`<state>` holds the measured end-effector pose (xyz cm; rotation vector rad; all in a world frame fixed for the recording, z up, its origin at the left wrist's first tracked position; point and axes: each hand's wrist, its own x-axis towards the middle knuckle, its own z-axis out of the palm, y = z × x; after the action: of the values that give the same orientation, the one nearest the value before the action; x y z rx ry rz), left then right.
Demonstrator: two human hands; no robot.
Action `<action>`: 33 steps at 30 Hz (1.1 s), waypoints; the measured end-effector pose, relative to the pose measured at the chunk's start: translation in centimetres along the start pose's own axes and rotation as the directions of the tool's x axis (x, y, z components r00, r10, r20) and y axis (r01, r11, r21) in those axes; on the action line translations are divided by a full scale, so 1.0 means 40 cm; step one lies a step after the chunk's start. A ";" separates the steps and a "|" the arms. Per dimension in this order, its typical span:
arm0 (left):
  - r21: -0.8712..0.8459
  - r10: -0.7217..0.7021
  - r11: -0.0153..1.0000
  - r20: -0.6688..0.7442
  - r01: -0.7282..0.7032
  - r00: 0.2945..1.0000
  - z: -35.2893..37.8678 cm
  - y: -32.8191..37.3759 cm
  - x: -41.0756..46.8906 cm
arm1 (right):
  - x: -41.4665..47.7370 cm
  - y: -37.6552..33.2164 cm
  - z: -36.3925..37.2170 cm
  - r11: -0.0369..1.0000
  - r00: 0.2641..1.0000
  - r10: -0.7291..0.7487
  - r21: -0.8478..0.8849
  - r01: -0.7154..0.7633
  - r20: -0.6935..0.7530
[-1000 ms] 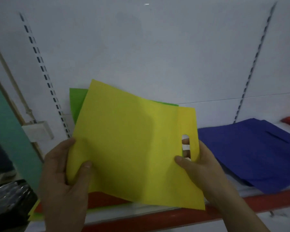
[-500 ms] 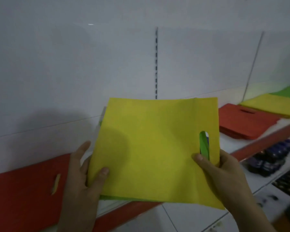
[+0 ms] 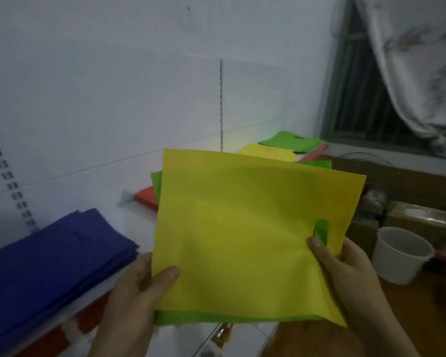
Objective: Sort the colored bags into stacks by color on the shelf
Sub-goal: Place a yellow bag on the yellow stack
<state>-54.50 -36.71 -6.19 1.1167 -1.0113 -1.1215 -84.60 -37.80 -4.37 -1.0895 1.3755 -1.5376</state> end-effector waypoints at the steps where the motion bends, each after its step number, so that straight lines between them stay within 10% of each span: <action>1: -0.013 -0.025 1.000 0.057 0.026 0.998 0.046 -0.008 0.018 | 0.023 -0.002 -0.042 1.000 1.000 -0.004 -0.004 0.004 -0.013; 23: 0.215 0.229 0.936 0.222 -0.277 0.948 0.872 -0.207 0.837 | 0.907 0.108 -0.478 0.992 0.947 0.002 -0.115 -0.041 -0.320; 33: 0.379 0.442 0.806 0.127 -0.455 0.888 1.090 -0.245 1.173 | 1.316 0.131 -0.489 0.940 0.902 -0.227 -0.325 0.105 -0.366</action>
<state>-91.11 -90.16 -6.42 1.0927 -1.4877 -0.5581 -120.01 -81.68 -5.48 -1.1381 1.8843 -1.7890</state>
